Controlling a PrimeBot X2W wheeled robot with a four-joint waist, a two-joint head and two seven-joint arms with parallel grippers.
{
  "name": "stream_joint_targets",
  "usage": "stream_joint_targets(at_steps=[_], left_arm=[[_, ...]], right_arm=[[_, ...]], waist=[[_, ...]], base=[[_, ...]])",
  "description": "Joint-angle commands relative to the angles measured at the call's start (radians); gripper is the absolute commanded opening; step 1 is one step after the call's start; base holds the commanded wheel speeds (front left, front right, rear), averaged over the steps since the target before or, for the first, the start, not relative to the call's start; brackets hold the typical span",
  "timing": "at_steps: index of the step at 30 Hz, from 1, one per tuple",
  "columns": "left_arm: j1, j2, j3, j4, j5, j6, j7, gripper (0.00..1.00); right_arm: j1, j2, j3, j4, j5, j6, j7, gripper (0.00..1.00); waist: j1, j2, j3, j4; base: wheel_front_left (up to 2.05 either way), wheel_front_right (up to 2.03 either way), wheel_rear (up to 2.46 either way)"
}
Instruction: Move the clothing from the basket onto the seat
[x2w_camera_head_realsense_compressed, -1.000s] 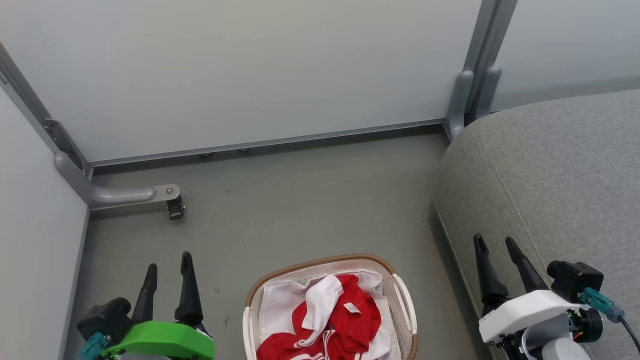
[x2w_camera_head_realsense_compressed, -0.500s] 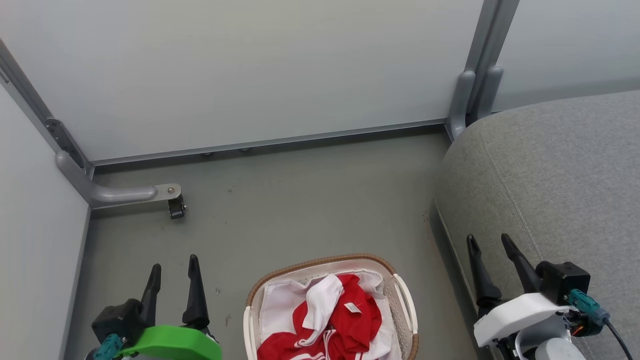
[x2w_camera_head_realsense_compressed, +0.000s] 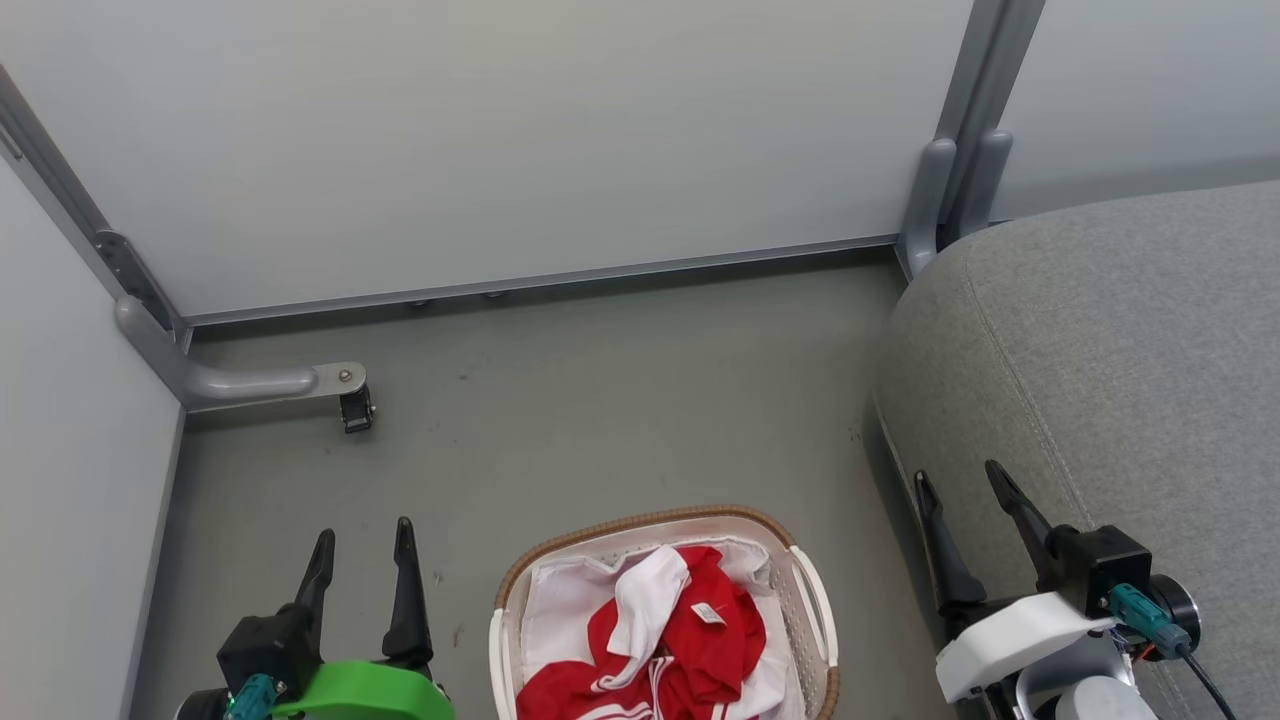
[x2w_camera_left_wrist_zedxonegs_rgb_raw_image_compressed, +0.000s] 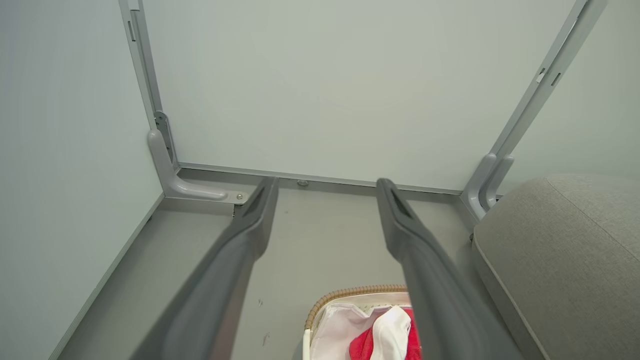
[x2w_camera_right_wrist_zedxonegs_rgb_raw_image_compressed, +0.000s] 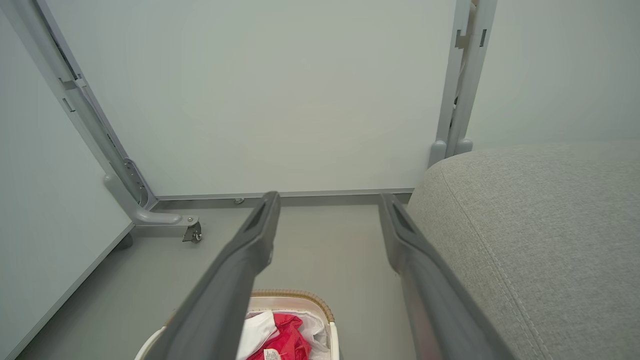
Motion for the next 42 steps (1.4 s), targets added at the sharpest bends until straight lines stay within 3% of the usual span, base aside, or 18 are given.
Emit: stream_joint_targets(at_steps=[1, 14, 36, 42], left_arm=[[0.010, 0.007, -0.002, 0.000, 0.021, 0.005, -0.007, 1.00], [0.016, 0.008, -0.016, 0.015, 0.103, 0.012, -0.032, 1.00], [0.004, 0.008, -0.031, 0.028, 0.089, 0.007, -0.030, 1.00], [-0.039, 0.007, -0.065, 0.041, 0.101, -0.007, -0.030, 1.00]], right_arm=[[0.003, -0.006, 0.002, -0.006, -0.023, 0.000, -0.010, 1.00], [0.004, -0.007, 0.007, -0.002, -0.112, 0.000, -0.032, 1.00], [-0.001, -0.007, -0.008, -0.001, -0.106, 0.000, -0.032, 1.00], [-0.025, -0.007, -0.020, -0.015, -0.112, 0.000, -0.032, 1.00]], waist=[[0.0000, 0.0000, 0.001, 0.001], [0.0000, 0.0000, 0.003, 0.003], [0.0000, 0.0000, 0.016, 0.005], [0.0000, 0.0000, 0.063, 0.003]], base=[[0.00, 0.00, 0.00], [0.00, 0.00, 0.00], [0.00, 0.00, 0.00], [0.00, 0.00, 0.00]])
